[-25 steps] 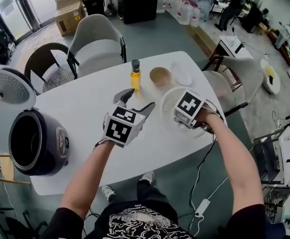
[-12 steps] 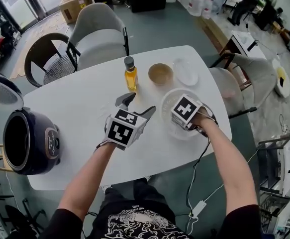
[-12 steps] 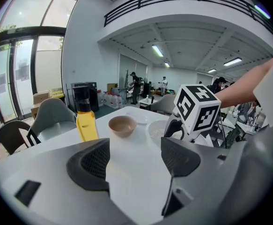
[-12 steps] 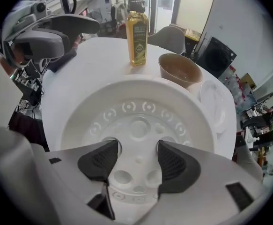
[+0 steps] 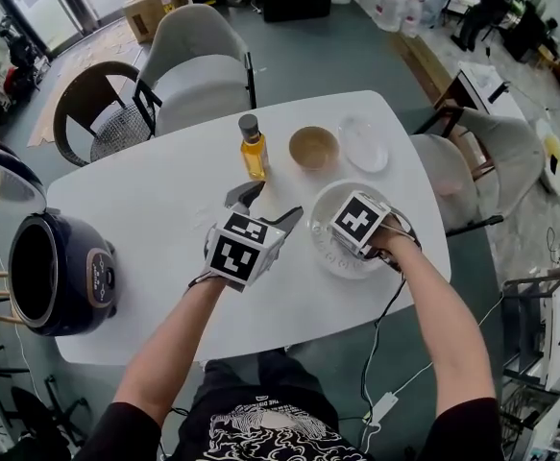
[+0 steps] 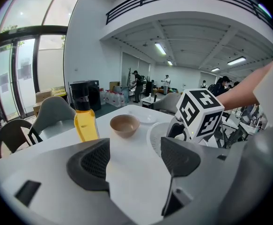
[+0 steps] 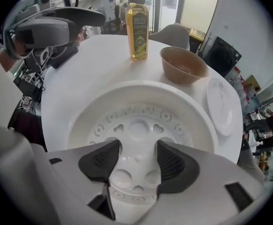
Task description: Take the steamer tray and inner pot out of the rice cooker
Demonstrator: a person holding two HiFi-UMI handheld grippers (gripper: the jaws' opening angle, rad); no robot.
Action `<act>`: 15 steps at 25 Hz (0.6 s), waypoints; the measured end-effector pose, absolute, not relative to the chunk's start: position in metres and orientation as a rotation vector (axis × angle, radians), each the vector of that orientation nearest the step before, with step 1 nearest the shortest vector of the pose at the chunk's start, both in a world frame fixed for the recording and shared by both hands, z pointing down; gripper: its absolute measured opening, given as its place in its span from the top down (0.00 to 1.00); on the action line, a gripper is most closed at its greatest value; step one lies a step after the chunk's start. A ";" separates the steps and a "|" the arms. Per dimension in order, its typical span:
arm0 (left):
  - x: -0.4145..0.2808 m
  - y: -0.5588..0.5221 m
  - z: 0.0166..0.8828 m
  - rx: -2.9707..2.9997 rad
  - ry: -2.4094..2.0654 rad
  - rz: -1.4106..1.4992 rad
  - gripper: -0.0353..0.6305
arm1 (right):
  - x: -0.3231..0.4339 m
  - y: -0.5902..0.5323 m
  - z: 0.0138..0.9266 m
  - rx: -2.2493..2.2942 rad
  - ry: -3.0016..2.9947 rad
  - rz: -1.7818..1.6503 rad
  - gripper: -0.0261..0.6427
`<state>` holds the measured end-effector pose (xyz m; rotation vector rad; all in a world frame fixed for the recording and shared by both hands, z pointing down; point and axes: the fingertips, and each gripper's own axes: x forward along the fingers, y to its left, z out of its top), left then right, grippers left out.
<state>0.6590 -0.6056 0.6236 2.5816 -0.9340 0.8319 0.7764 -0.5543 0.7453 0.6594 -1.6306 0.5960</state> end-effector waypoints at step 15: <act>0.598 -0.621 0.558 2.571 -1.108 0.760 0.42 | 0.749 -0.579 0.656 0.803 -1.822 0.543 0.56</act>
